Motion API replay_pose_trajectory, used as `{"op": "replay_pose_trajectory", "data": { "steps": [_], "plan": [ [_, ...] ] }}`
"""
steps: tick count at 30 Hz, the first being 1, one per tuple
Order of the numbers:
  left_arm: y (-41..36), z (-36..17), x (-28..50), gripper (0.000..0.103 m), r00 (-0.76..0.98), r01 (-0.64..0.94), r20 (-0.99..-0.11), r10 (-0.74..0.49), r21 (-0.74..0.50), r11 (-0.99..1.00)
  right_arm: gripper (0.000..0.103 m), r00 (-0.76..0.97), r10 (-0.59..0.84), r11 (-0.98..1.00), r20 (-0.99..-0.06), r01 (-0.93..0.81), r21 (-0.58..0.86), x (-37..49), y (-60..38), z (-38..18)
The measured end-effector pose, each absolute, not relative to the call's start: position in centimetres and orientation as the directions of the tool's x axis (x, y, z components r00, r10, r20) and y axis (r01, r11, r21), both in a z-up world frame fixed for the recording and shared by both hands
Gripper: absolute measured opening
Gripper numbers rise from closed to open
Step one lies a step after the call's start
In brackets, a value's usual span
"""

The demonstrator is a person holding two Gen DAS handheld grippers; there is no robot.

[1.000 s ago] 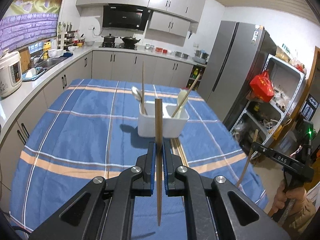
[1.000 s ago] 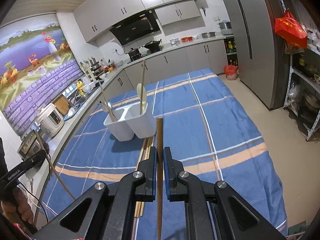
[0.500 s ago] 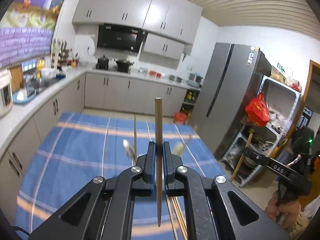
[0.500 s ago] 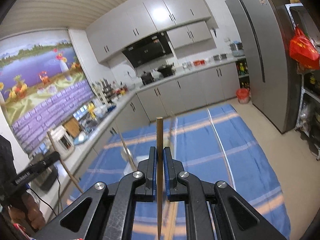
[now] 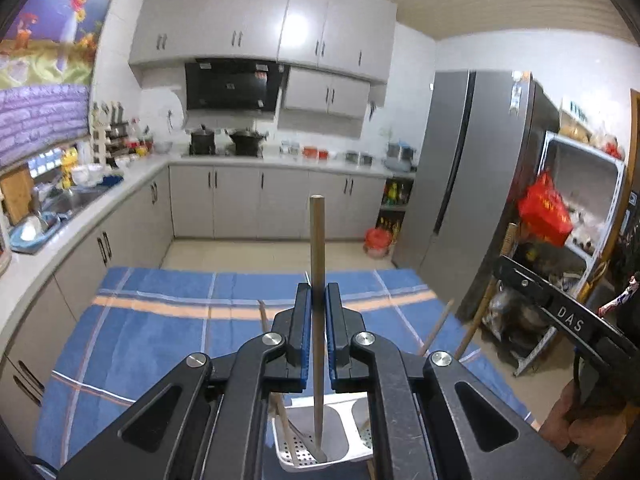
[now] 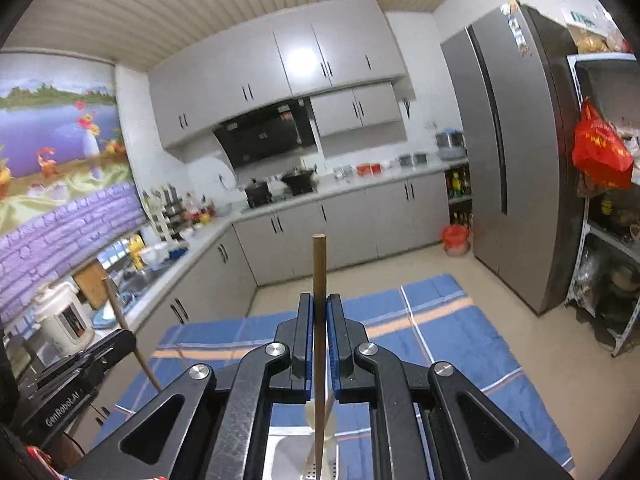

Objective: Organize utensils

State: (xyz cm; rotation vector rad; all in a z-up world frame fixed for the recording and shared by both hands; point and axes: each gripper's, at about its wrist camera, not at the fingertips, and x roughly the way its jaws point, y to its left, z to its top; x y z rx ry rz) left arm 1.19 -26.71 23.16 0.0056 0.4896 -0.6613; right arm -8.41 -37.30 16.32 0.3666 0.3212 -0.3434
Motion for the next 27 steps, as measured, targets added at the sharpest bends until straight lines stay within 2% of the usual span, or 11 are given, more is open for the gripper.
{"op": "replay_pose_trajectory", "data": {
  "steps": [5, 10, 13, 15, 16, 19, 21, 23, 27],
  "plan": [
    [-27.9, 19.9, 2.5, 0.006, 0.639, 0.595, -0.504, -0.581, -0.156, 0.788, 0.007, 0.864, -0.226, 0.879, -0.451, 0.380, 0.288, -7.0, -37.9, 12.8],
    [-28.1, 18.8, 2.5, 0.006, 0.624, 0.595, -0.524, -0.580, -0.162, 0.787, 0.008, 0.849, -0.162, 0.872, -0.503, 0.362, 0.330, -6.7, -38.4, 10.7],
    [-27.8, 19.0, 2.1, 0.007, 0.617, 0.596, -0.524, -0.587, -0.175, 0.784, 0.018, 0.849, -0.156, 0.871, -0.504, 0.359, 0.335, -6.9, -38.4, 10.7],
    [-27.3, 19.4, 1.8, 0.008, 0.617, 0.594, -0.521, -0.590, -0.184, 0.783, 0.028, 0.858, -0.154, 0.870, -0.490, 0.353, 0.345, -7.6, -38.6, 11.2],
    [-26.9, 19.7, 1.5, 0.009, 0.619, 0.592, -0.517, -0.591, -0.187, 0.784, 0.029, 0.865, -0.151, 0.869, -0.478, 0.347, 0.353, -8.3, -38.6, 11.7],
    [-25.6, 20.9, 0.2, 0.022, 0.636, 0.582, -0.497, -0.590, -0.193, 0.790, 0.040, 0.877, -0.153, 0.871, -0.455, 0.336, 0.357, -10.3, -38.5, 12.9],
    [-24.2, 21.9, -1.1, 0.033, 0.653, 0.574, -0.474, -0.590, -0.197, 0.795, 0.055, 0.876, -0.161, 0.877, -0.454, 0.338, 0.341, -12.1, -38.2, 13.3],
    [-22.6, 22.6, -2.7, 0.039, 0.675, 0.563, -0.455, -0.580, -0.191, 0.804, 0.060, 0.855, -0.170, 0.889, -0.489, 0.347, 0.299, -14.0, -38.0, 12.8],
    [-19.6, 22.2, -5.4, 0.051, 0.692, 0.529, -0.471, -0.548, -0.187, 0.828, 0.061, 0.753, -0.185, 0.903, -0.631, 0.384, 0.193, -17.3, -37.9, 8.0]
  ]
}}
